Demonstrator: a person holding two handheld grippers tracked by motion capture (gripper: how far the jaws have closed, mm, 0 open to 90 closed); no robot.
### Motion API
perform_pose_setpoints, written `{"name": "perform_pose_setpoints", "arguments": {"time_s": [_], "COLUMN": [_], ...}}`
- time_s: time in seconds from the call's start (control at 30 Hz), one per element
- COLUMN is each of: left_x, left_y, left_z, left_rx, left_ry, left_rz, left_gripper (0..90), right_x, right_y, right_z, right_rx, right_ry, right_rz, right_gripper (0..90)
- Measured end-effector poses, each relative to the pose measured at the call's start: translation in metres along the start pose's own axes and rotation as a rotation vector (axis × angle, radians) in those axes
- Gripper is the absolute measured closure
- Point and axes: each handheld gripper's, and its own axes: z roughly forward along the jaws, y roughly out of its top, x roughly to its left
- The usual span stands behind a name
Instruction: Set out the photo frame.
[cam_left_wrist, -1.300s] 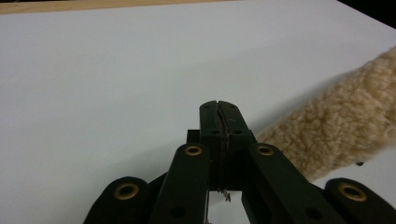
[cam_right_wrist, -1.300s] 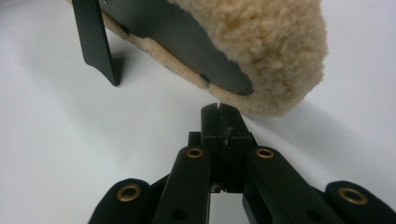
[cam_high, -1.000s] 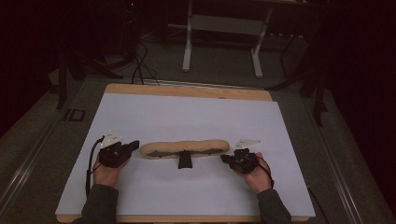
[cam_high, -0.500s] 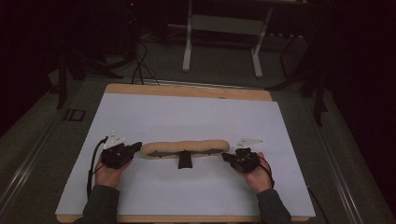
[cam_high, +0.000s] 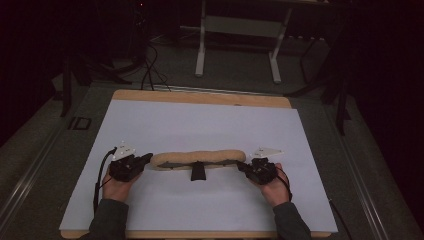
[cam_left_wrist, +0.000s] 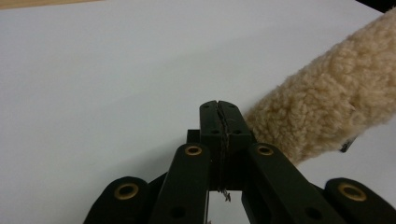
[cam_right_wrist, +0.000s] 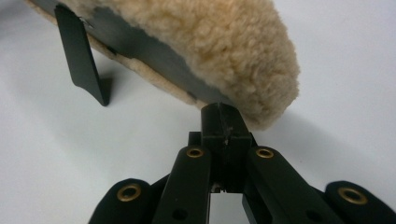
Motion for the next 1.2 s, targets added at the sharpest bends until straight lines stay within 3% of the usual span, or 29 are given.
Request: {"name": "perform_pose_setpoints", "arguments": {"time_s": [0.57,1.2], "left_x": [-0.007,-0.018], "left_y": [-0.002,-0.004], "left_z": [-0.004,-0.007], "left_rx": [0.011,0.025], "left_ry": [0.004,-0.024], "left_rz": [0.026,0.058], "left_gripper": [90.0,90.0], "right_x": [-0.003,-0.006], "right_y": [0.004,0.014], "right_z": [0.006,0.012], "right_rx": [-0.004,0.0], "right_ry": [-0.012,-0.024], "right_rz": [0.029,0.054], "right_gripper": [90.0,90.0]}}
